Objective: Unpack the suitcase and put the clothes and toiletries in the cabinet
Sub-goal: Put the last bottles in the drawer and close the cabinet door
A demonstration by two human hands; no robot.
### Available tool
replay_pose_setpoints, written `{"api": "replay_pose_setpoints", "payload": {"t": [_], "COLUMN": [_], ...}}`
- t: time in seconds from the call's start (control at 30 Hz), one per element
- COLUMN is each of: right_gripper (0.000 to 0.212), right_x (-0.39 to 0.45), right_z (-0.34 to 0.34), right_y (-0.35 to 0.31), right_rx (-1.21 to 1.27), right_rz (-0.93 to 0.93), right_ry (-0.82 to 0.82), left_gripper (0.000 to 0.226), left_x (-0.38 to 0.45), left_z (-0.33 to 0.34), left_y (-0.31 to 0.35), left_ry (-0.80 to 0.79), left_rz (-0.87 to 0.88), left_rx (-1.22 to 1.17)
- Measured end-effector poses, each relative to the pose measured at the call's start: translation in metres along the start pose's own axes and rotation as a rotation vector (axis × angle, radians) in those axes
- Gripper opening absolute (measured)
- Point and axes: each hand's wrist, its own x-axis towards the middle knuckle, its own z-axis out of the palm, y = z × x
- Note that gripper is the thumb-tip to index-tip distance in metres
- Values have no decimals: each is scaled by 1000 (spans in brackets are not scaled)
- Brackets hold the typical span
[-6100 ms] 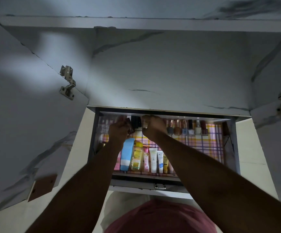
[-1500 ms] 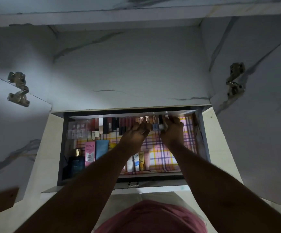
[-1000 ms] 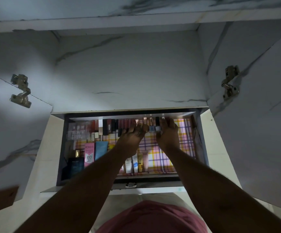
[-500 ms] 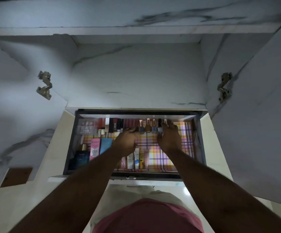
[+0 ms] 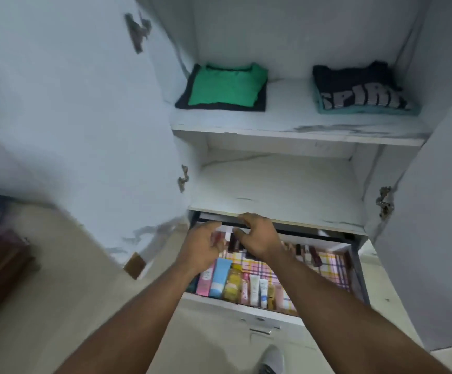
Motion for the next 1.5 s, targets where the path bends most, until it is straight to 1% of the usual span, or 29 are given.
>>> {"api": "replay_pose_setpoints", "payload": {"t": [0.1, 0.2, 0.33, 0.47, 0.5, 0.53, 0.57, 0.6, 0.63, 0.7, 0.73, 0.77, 0.83, 0.93, 1.03, 1.13, 1.2, 1.27, 1.37, 1.47, 1.5], "right_gripper": [45, 42, 42, 46, 47, 48, 49, 50, 51, 51, 51, 50, 48, 45, 42, 36, 28, 24, 30, 35, 38], "right_x": [-6, -18, -33, -45, -47, -50, -53, -55, -58, -63, -64, -66, -70, -77, -83, -86, -87, -82, -63, -42, -36], "right_z": [4, 11, 17, 18, 18, 19, 19, 19, 19, 18, 18, 18, 15, 5, -11, -35, -56, -76, -102, -130, -140], "right_y": [-68, -132, -202, -257, -268, -278, -288, -295, -302, -312, -314, -315, -311, -293, -265, -233, -213, -194, -164, -143, -138], "right_rx": [68, 157, 244, 317, 340, 357, 371, 384, 399, 421, 427, 435, 469, 547, 636, 683, 681, 669, 620, 623, 645], "right_rz": [-138, -197, -305, -380, -393, -408, -417, -424, -432, -448, -450, -445, -423, -397, -352, -346, -366, -355, -294, -244, -235], "right_ry": [26, 39, 57, 99, 115, 133, 145, 151, 151, 137, 127, 116, 113, 163, 243, 338, 383, 438, 507, 543, 556], "left_gripper": [43, 46, 32, 10, 9, 15, 24, 36, 45, 52, 56, 62, 71, 49, 34, 28, 26, 28, 22, 15, 18], "left_x": [-34, -70, -113, -141, -144, -145, -145, -145, -144, -139, -137, -135, -132, -136, -128, -112, -98, -81, -49, -14, -2], "left_z": [-62, -119, -178, -216, -225, -233, -240, -247, -253, -262, -263, -263, -259, -244, -218, -186, -167, -153, -141, -132, -129], "left_y": [1, 6, 18, 18, 18, 19, 20, 24, 26, 32, 35, 36, 37, 54, 73, 102, 124, 144, 170, 190, 195], "left_ry": [165, 344, 599, 842, 893, 915, 907, 863, 783, 595, 542, 526, 553, 578, 597, 556, 560, 573, 492, 506, 503], "left_rz": [-7, -42, -77, -92, -102, -116, -119, -128, -139, -158, -165, -168, -177, -120, -54, -67, -61, -31, -26, -5, 2], "left_rx": [-4, -26, -48, -50, -59, -81, -125, -195, -292, -532, -627, -696, -787, -867, -922, -926, -807, -668, -602, -486, -477]}}
